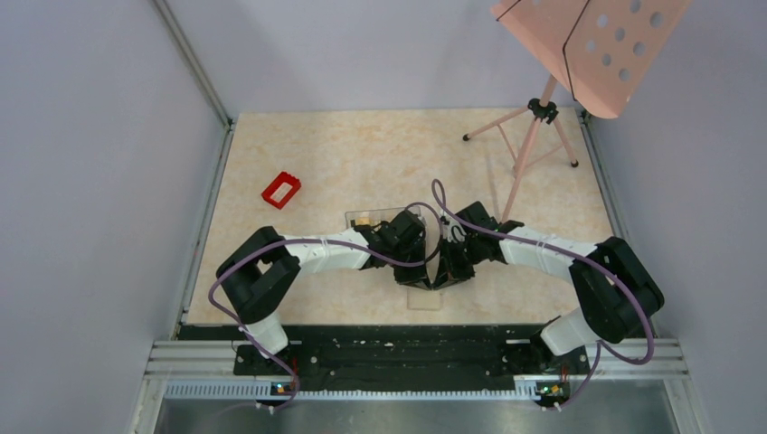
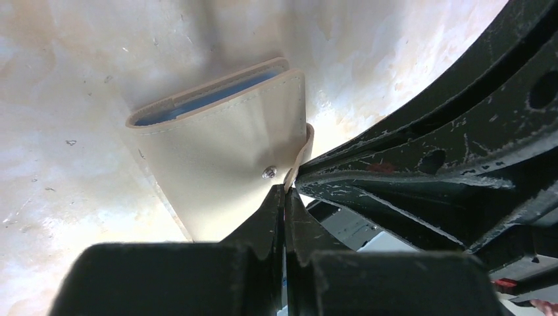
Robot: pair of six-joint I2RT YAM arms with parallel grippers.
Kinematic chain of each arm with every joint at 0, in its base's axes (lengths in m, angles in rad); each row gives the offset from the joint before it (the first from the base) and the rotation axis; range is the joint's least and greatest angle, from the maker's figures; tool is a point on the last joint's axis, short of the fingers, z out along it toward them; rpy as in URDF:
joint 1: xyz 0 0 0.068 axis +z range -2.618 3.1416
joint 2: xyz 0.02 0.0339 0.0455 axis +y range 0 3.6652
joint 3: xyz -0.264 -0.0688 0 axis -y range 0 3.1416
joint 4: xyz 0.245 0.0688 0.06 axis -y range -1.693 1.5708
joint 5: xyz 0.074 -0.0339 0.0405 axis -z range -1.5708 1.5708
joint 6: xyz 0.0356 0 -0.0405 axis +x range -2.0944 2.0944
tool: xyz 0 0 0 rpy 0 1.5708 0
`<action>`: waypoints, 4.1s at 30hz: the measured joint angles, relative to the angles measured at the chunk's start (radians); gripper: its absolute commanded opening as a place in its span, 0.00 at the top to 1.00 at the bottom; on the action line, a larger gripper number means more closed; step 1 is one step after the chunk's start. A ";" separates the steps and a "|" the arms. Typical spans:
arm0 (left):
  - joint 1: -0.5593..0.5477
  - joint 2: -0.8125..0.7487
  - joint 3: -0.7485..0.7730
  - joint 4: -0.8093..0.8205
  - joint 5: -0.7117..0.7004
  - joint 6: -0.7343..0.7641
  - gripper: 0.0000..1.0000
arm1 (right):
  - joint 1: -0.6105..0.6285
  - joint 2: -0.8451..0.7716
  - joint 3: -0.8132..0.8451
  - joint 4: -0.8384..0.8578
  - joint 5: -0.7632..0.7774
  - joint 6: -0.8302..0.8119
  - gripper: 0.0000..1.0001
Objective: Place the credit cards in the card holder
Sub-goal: Close the card holder at the center of the board.
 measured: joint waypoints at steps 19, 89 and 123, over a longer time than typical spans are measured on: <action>0.002 0.040 0.000 -0.024 0.008 -0.004 1.00 | 0.000 0.066 0.011 0.049 0.006 0.004 1.00; 0.031 0.034 -0.012 -0.019 -0.015 -0.034 1.00 | 0.001 0.138 0.056 0.080 -0.007 0.027 1.00; 0.024 -0.067 -0.012 -0.035 -0.079 0.002 1.00 | 0.039 0.068 0.057 0.048 0.048 0.026 1.00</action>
